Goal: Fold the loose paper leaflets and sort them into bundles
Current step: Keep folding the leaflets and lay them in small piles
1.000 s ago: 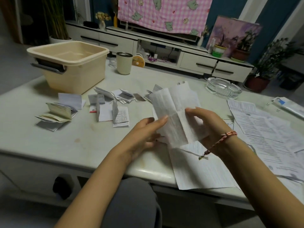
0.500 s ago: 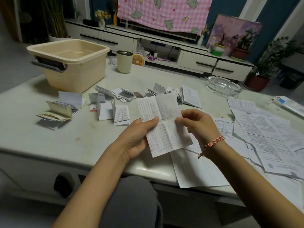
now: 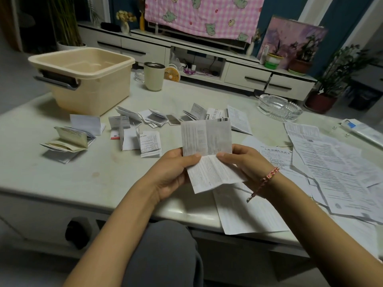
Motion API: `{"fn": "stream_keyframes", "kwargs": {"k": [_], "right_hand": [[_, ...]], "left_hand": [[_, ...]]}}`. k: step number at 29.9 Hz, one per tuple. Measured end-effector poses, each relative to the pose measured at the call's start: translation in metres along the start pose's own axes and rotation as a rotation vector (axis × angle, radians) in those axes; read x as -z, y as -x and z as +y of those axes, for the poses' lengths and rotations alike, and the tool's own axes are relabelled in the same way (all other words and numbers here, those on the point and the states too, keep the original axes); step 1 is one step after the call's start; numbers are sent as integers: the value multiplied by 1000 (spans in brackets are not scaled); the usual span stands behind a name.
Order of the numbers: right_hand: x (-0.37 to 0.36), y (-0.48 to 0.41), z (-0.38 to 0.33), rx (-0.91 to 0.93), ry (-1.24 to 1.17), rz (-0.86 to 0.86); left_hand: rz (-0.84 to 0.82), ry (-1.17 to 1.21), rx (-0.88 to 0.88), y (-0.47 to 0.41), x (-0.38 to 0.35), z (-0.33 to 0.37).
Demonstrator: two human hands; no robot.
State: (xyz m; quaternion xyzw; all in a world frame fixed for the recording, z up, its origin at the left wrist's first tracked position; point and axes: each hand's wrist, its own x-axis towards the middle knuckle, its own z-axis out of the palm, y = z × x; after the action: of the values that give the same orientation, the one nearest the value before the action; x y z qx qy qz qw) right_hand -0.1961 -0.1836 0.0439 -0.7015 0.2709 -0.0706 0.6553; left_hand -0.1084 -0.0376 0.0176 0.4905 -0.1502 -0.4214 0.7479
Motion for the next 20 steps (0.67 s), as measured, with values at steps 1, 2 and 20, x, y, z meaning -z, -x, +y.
{"fn": "stream_keyframes", "kwargs": {"k": [1,2,20], "right_hand": [[2,0,0,-1,-39,3],[2,-1,-1,6,-90,5],[-2,6,-2,173,63,18]], "left_hand": [[7,-8,1,-1,0,0],[15,-12,1,-1,1,0],[55,-241,113,2,4,-3]]}}
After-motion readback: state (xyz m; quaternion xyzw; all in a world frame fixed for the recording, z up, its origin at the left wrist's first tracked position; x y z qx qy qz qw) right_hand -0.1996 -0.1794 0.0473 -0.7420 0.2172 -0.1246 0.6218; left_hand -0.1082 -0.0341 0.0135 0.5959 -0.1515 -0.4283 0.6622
